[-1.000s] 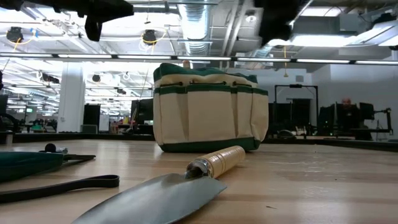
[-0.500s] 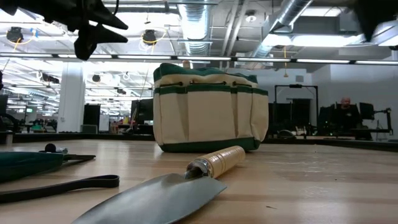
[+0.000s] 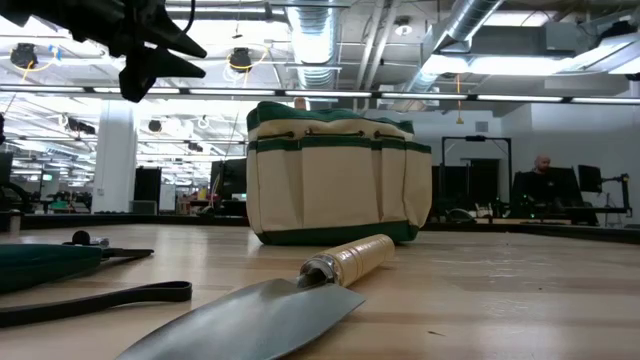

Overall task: Pick & Place Garden tools in Gardening bag
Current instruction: Put the trowel into the gardening bag

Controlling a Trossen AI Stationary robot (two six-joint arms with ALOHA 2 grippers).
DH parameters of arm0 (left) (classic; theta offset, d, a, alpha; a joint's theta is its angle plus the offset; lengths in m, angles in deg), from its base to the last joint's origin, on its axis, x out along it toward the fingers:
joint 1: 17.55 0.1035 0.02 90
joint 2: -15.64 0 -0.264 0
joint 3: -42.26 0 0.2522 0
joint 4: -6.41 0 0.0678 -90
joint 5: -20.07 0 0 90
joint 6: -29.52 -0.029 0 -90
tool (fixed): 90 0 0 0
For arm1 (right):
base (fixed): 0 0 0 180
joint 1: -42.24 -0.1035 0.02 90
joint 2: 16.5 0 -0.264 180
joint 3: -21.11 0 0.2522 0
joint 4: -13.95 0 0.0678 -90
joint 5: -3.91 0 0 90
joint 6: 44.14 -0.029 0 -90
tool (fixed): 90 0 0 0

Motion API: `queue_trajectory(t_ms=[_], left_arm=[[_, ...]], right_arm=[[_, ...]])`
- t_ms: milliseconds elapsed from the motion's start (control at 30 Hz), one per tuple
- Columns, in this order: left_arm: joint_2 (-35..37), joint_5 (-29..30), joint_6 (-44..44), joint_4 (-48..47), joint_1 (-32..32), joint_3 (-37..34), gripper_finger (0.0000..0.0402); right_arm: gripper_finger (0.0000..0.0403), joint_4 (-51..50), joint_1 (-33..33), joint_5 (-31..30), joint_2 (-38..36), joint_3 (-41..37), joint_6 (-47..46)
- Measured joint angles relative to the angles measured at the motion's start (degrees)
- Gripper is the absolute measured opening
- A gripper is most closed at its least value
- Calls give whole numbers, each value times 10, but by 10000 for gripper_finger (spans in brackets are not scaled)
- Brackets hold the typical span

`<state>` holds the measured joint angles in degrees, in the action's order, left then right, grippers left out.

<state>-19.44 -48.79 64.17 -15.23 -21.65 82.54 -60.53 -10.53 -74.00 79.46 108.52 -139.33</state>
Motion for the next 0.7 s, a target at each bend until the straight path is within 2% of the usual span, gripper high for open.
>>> queue_trajectory(t_ms=[167, 433, 567, 700], left_arm=[[0, 0, 0, 2, 0, 0, 113], [1, 0, -1, 3, 0, 0, 113], [1, 0, -1, 3, 0, 0, 113], [1, 0, -1, 4, 0, 0, 113]], right_arm=[[227, 33, -37, 1, 33, 0, -57], [227, 103, -60, -4, 73, -5, -108], [227, 175, -62, -16, 70, -53, -131], [227, 203, -61, -21, 55, -100, -138]])
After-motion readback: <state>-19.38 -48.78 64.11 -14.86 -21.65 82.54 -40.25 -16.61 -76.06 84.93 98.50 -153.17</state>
